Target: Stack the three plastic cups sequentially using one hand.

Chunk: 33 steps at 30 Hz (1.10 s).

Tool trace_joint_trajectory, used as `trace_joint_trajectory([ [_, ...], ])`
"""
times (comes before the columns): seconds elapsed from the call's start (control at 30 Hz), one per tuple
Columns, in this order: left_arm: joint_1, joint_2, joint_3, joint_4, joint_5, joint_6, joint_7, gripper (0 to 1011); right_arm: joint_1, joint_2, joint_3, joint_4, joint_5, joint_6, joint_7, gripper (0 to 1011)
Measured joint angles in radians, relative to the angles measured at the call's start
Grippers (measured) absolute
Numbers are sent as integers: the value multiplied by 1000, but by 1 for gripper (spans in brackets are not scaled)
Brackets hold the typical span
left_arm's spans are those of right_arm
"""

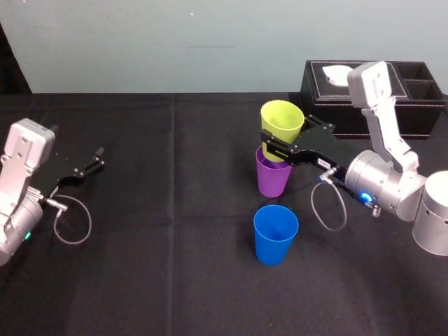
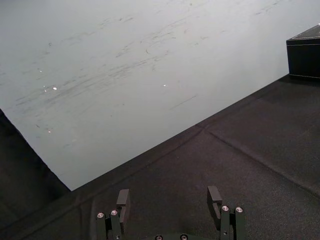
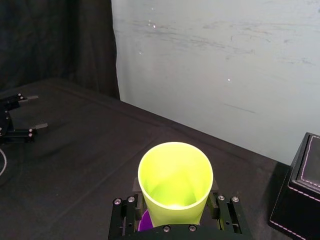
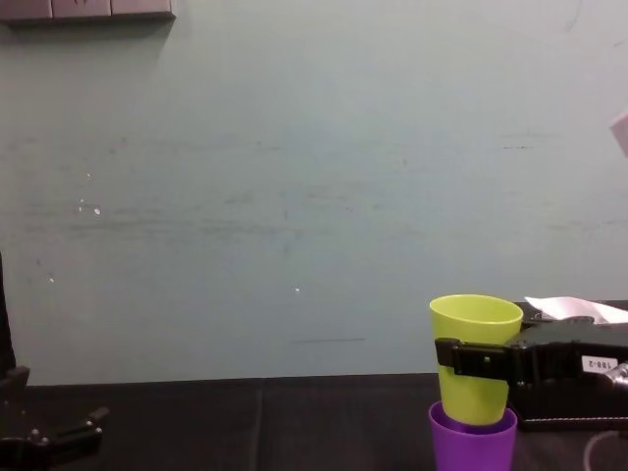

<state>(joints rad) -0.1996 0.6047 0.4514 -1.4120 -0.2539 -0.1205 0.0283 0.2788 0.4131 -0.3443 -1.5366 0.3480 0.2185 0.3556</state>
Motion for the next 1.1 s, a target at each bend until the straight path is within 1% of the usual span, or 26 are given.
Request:
trace_joint_trajectory([
  [0.47, 0, 0, 0, 0, 0, 0, 0, 1011, 9, -10, -9, 40, -10, -9, 6, 732],
  [0.8, 0, 0, 0, 0, 0, 0, 0, 1011, 8, -9, -8, 37, -10, -10, 6, 735],
  [1.0, 0, 0, 0, 0, 0, 0, 0, 1011, 8, -9, -7, 35, -10, -10, 6, 886],
  [1.03, 0, 0, 0, 0, 0, 0, 0, 1011, 8, -9, -7, 35, -10, -10, 6, 925],
  [1.1, 0, 0, 0, 0, 0, 0, 0, 1012, 8, -9, -7, 34, -10, -10, 6, 953],
])
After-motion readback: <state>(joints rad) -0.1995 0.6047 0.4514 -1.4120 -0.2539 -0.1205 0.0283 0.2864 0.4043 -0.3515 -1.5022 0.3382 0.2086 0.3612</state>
